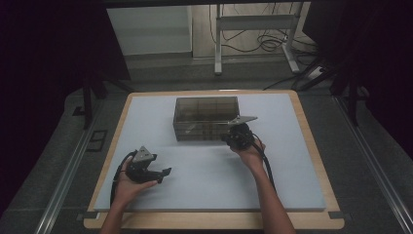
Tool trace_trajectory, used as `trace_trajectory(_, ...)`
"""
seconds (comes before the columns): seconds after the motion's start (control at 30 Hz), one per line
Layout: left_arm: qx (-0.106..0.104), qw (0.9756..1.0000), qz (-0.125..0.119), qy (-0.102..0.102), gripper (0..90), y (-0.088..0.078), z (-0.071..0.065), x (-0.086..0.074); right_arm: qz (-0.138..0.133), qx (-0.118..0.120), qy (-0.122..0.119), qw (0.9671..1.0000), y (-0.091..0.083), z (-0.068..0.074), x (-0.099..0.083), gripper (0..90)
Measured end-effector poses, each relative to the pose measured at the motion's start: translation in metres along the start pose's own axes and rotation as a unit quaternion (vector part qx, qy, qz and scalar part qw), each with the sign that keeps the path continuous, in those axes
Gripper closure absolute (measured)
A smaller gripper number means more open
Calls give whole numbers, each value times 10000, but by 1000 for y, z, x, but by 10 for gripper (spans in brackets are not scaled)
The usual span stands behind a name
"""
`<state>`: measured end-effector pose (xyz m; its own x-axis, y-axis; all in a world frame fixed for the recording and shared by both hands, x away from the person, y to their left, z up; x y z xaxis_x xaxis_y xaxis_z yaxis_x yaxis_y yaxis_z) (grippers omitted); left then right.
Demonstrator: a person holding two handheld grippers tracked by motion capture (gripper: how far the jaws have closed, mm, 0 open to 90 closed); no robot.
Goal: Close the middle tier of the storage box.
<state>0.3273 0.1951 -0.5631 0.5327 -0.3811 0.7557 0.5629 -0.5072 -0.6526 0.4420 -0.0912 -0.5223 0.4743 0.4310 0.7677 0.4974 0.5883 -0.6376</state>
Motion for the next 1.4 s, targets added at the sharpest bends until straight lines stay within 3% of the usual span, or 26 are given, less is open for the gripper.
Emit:
trace_trajectory(0.37,-5,10000,-15,97,189,0,-6,2,29,54,6,10000,-16,4,-15,824)
trace_trajectory(0.57,4,9999,54,128,189,3,-7,0,125,67,-80,9999,-30,7,-26,597)
trace_trajectory(0.73,3,9999,79,149,188,4,-8,0,130,-26,-96,9999,-42,7,-39,495)
trace_trajectory(0.93,2,9998,131,181,187,6,-8,-1,139,-30,21,9999,-59,7,-59,437)
trace_trajectory(1.17,30,9997,146,184,186,6,-8,-1,159,-215,62,9996,-79,2,-81,399)
trace_trajectory(1.4,47,9998,135,167,186,6,-7,-1,104,-253,175,9995,-91,-4,-91,389)
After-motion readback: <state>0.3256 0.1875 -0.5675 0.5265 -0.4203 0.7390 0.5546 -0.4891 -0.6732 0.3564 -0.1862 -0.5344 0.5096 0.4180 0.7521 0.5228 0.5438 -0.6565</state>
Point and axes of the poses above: each handheld gripper's, and its own axes: y roughly forward along the jaws, x roughly out of its top, z roughly to its left, the point moved 5 cm from there along y, roughly forward along the jaws
